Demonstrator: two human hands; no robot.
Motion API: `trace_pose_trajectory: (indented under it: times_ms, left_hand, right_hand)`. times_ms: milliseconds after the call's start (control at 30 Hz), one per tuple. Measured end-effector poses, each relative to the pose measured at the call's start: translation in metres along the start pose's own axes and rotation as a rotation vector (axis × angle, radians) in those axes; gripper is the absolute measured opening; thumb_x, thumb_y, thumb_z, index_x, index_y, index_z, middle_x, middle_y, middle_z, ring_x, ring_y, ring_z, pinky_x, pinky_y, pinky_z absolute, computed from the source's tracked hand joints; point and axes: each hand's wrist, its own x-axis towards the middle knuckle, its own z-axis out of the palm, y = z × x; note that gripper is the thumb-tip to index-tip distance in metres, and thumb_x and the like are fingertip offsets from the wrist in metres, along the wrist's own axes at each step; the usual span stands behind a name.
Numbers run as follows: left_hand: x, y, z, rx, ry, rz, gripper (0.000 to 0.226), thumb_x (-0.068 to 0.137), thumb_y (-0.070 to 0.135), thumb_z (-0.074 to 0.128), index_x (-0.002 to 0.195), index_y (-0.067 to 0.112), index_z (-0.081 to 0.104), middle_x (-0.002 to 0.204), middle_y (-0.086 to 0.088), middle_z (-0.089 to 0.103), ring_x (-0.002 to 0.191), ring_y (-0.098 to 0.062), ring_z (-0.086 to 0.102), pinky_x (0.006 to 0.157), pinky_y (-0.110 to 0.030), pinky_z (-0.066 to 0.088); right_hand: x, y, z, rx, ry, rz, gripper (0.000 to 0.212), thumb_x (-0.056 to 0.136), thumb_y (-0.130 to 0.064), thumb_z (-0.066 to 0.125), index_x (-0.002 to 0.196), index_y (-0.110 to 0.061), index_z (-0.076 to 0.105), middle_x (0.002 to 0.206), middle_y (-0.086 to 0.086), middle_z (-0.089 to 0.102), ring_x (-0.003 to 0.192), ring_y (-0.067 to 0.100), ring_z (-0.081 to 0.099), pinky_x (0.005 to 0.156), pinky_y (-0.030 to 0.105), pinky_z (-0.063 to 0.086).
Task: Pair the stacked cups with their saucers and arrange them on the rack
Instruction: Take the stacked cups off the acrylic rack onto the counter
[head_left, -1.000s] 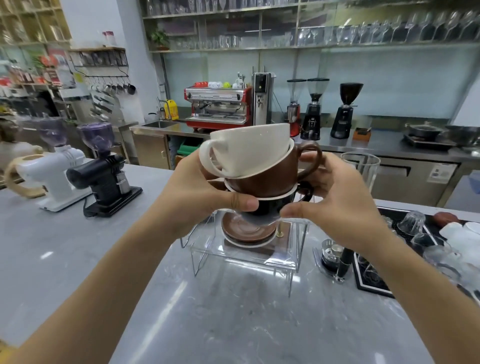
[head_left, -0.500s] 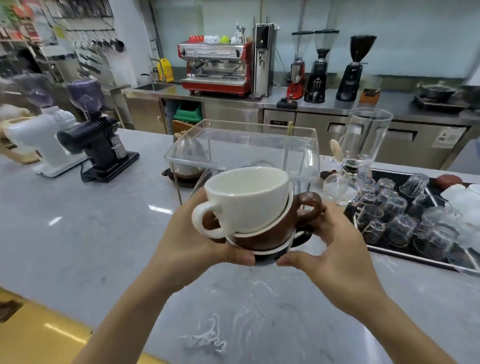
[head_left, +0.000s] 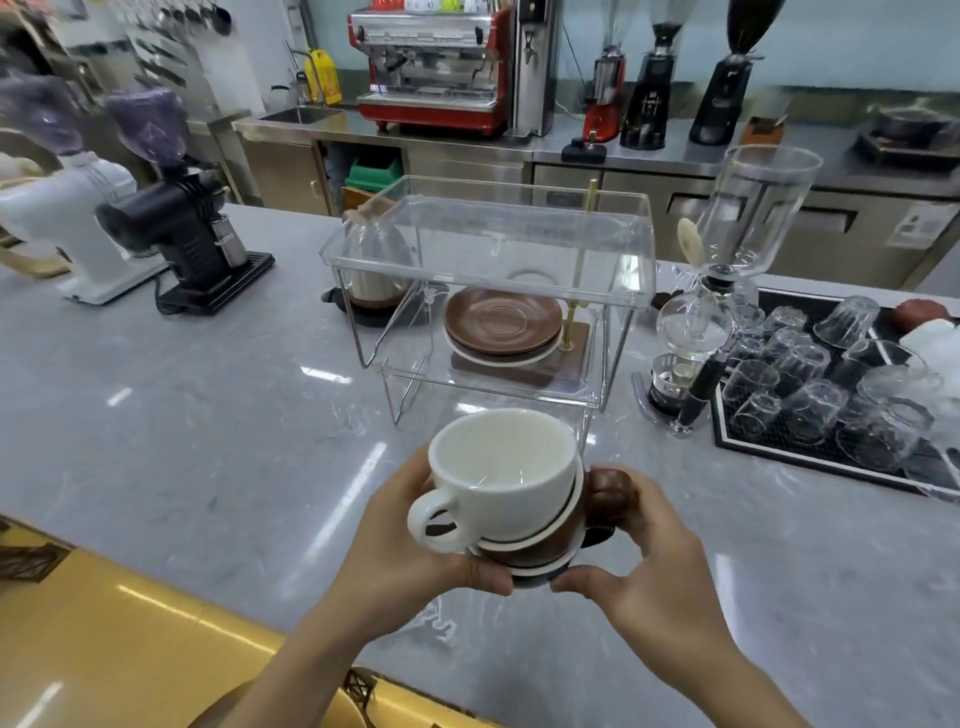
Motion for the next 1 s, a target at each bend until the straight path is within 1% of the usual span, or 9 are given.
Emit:
trace_pose_trajectory:
  times_ms: [100,200,333,467,600,667,733,833,1000]
  left_hand:
    - [-0.007,-0.01,0.005,0.009,-0.012,-0.032,0.1,0.04,0.011,0.101,0.128,0.037,0.063,0.118,0.006,0.074,0.109,-0.015,0.07,0.074,-0.021,0.059]
    - [-0.013,-0.022,0.009,0.022,-0.014,-0.067,0.101,0.04,0.015,0.102,0.129,0.04,0.062,0.121,0.007,0.073,0.112,-0.017,0.069,0.078,-0.024,0.059]
    - [-0.02,-0.04,0.016,0.023,-0.025,-0.109,0.102,0.043,0.01,0.102,0.133,0.036,0.061,0.124,0.004,0.072,0.115,-0.018,0.067,0.08,-0.024,0.059]
    - [-0.026,-0.056,0.02,0.023,-0.02,-0.14,0.104,0.043,0.014,0.103,0.136,0.032,0.059,0.129,0.001,0.069,0.121,-0.021,0.065,0.089,-0.035,0.058]
    - [-0.033,-0.066,0.024,0.037,-0.018,-0.158,0.103,0.041,0.021,0.104,0.133,0.037,0.061,0.128,0.004,0.07,0.12,-0.017,0.065,0.087,-0.029,0.057]
    - [-0.033,-0.069,0.025,0.038,-0.016,-0.164,0.102,0.042,0.022,0.104,0.133,0.038,0.061,0.129,0.005,0.07,0.121,-0.017,0.065,0.09,-0.033,0.057]
    - [-0.033,-0.072,0.025,0.045,-0.025,-0.162,0.102,0.044,0.018,0.103,0.134,0.039,0.06,0.13,0.005,0.069,0.121,-0.018,0.065,0.091,-0.034,0.057]
    - [-0.031,-0.075,0.024,0.058,-0.032,-0.158,0.103,0.045,0.015,0.102,0.136,0.037,0.059,0.13,0.004,0.069,0.121,-0.018,0.065,0.087,-0.027,0.057]
    - [-0.029,-0.08,0.024,0.067,-0.044,-0.162,0.105,0.043,0.011,0.101,0.134,0.041,0.059,0.128,0.008,0.07,0.119,-0.015,0.065,0.086,-0.024,0.057]
  right_hand:
    - [-0.011,0.011,0.004,-0.018,-0.011,0.047,0.089,0.045,-0.013,0.098,0.114,-0.048,0.054,0.105,-0.023,0.069,0.102,0.003,0.066,0.083,0.014,0.049]
    - [-0.019,0.022,0.008,-0.026,-0.038,0.1,0.087,0.046,-0.014,0.098,0.113,-0.049,0.053,0.104,-0.022,0.069,0.099,0.005,0.065,0.083,0.017,0.048]
    - [-0.027,0.036,0.011,-0.04,-0.06,0.146,0.085,0.046,-0.012,0.097,0.111,-0.047,0.054,0.104,-0.021,0.069,0.099,0.005,0.065,0.083,0.021,0.048]
    - [-0.031,0.047,0.015,-0.064,-0.075,0.174,0.083,0.044,-0.009,0.096,0.107,-0.043,0.055,0.101,-0.026,0.068,0.098,0.001,0.064,0.081,0.014,0.048]
    - [-0.036,0.057,0.018,-0.065,-0.091,0.215,0.079,0.042,-0.009,0.095,0.103,-0.04,0.056,0.099,-0.025,0.068,0.094,0.001,0.064,0.078,0.014,0.048]
    - [-0.037,0.061,0.02,-0.069,-0.09,0.219,0.078,0.042,-0.009,0.094,0.101,-0.041,0.055,0.098,-0.026,0.067,0.093,0.0,0.064,0.077,0.013,0.048]
    - [-0.037,0.063,0.021,-0.07,-0.087,0.221,0.078,0.042,-0.009,0.095,0.101,-0.042,0.054,0.098,-0.026,0.067,0.092,0.003,0.064,0.077,0.014,0.048]
    - [-0.037,0.066,0.024,-0.068,-0.088,0.222,0.08,0.042,-0.009,0.095,0.102,-0.044,0.054,0.097,-0.025,0.067,0.091,0.006,0.064,0.078,0.018,0.049]
    - [-0.037,0.07,0.028,-0.07,-0.062,0.207,0.086,0.043,-0.009,0.095,0.102,-0.054,0.052,0.095,-0.023,0.068,0.089,0.006,0.064,0.077,0.014,0.048]
